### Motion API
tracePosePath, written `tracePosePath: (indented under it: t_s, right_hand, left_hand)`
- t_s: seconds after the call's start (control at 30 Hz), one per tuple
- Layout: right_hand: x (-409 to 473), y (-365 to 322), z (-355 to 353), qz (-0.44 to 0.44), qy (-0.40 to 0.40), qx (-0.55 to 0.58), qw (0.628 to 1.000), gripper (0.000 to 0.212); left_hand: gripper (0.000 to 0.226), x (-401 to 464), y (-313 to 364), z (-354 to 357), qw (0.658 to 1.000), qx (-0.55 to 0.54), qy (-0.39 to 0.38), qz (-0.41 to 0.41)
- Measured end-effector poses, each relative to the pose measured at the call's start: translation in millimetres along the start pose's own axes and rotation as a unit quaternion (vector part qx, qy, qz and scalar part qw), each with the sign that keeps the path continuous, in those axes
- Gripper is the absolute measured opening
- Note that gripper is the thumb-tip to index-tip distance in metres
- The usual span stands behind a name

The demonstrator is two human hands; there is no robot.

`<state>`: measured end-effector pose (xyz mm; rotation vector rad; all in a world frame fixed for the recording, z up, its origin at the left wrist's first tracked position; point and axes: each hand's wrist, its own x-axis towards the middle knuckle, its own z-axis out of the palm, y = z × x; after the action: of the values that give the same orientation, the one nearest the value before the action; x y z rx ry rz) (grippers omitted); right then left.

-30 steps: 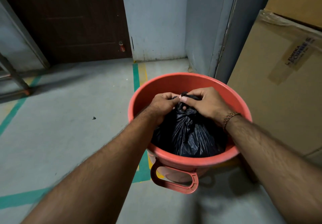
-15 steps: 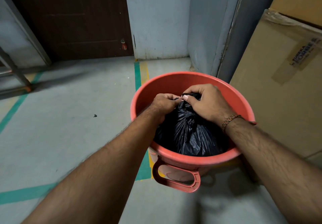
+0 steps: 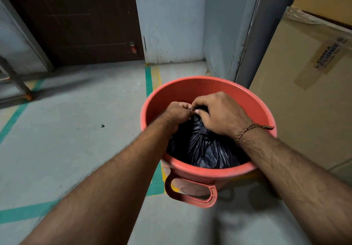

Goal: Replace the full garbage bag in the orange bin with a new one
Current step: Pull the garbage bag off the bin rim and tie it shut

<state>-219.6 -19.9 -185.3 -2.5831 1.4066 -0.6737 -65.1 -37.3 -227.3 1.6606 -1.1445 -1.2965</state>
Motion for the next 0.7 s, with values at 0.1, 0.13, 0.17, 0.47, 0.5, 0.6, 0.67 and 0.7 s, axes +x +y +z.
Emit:
tracePosePath:
  t_s: [0.1, 0.13, 0.17, 0.47, 0.5, 0.6, 0.67, 0.7]
  right_hand:
    - [2, 1, 3, -0.021, -0.007, -0.018, 1.0, 0.023]
    - [2, 1, 3, -0.024, -0.008, -0.022, 0.999, 0.021]
    - [3, 2, 4, -0.026, -0.01, -0.027, 0.999, 0.02]
    - [-1, 1, -4, -0.041, 0.033, -0.045, 0.998, 0.006]
    - [-3, 2, -6, -0.039, 0.045, -0.05, 0.997, 0.004]
    - [-13, 10, -10, -0.016, 0.01, -0.035, 0.999, 0.004]
    - [-19, 19, -9, 0.021, -0.032, 0.002, 0.999, 0.008]
    - [-21, 23, -9, 0.039, -0.044, 0.016, 0.998, 0.01]
  left_hand:
    - [0.003, -1, 0, 0, 1.0, 0.012, -0.004, -0.004]
    - [0.009, 1, -1, -1, 1.0, 0.015, -0.005, -0.003]
    - [0.012, 0, -2, -1, 1.0, 0.017, -0.007, -0.003]
    - [0.018, 2, -5, 1, 0.999, -0.039, 0.015, -0.012]
    - [0.02, 3, -5, 1, 0.998, -0.057, 0.027, -0.016]
    - [0.012, 7, -6, 0, 0.995, -0.075, 0.066, -0.021]
    - [0.014, 8, -6, 1, 0.995, -0.04, 0.087, -0.013]
    - [0.017, 8, -6, 2, 0.995, -0.027, 0.092, -0.012]
